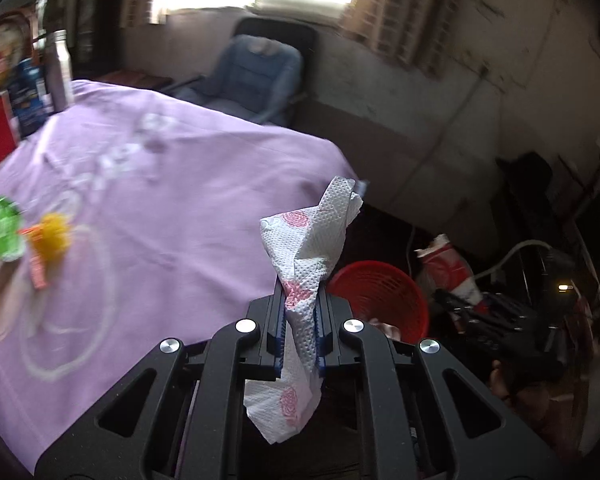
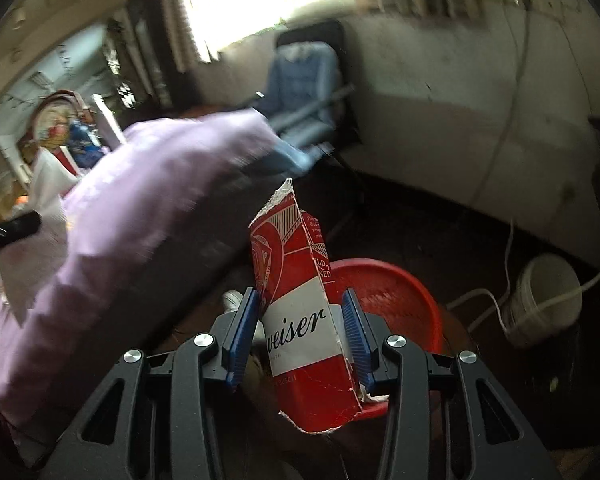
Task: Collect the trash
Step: 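Carry the carton and tissue to the red wastebasket and open both tools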
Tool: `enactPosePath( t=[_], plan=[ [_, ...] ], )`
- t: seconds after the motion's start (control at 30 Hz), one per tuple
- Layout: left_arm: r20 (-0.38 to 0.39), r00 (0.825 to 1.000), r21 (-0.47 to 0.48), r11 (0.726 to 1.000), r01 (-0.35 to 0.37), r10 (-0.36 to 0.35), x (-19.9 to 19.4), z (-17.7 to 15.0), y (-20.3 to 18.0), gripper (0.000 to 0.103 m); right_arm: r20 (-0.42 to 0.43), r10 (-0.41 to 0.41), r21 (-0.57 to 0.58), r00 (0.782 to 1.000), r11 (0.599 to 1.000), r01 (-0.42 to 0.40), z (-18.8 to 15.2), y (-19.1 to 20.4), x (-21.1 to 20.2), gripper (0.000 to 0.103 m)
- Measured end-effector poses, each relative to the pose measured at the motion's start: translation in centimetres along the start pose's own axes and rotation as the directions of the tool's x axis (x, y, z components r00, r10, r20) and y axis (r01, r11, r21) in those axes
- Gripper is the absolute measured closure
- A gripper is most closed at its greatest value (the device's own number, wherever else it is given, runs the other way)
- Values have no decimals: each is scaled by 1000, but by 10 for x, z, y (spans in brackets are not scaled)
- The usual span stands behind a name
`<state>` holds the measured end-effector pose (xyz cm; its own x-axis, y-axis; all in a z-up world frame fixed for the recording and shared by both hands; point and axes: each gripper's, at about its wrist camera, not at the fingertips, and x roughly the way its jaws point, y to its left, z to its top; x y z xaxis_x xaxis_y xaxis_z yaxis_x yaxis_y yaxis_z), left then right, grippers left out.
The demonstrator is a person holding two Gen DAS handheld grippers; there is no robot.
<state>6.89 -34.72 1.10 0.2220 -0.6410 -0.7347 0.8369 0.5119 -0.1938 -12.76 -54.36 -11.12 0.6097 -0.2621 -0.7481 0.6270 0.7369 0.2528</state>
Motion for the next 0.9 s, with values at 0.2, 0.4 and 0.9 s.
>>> enactPosePath(
  t=[0.2, 0.4, 0.9],
  plan=[
    [-65, 997, 72, 996, 56, -51, 47, 10, -38, 90, -32, -74, 69, 997, 995, 76, -5, -28, 29, 50],
    [-145, 983, 117, 985, 128, -111, 94, 16, -73, 90, 39, -111, 136, 993, 985, 105, 0, -61, 10, 38],
    [-260, 963, 222, 967, 129, -69, 180, 0, -124, 37, 59, -134, 189, 989, 975, 121, 1, -82, -2, 34]
  ],
)
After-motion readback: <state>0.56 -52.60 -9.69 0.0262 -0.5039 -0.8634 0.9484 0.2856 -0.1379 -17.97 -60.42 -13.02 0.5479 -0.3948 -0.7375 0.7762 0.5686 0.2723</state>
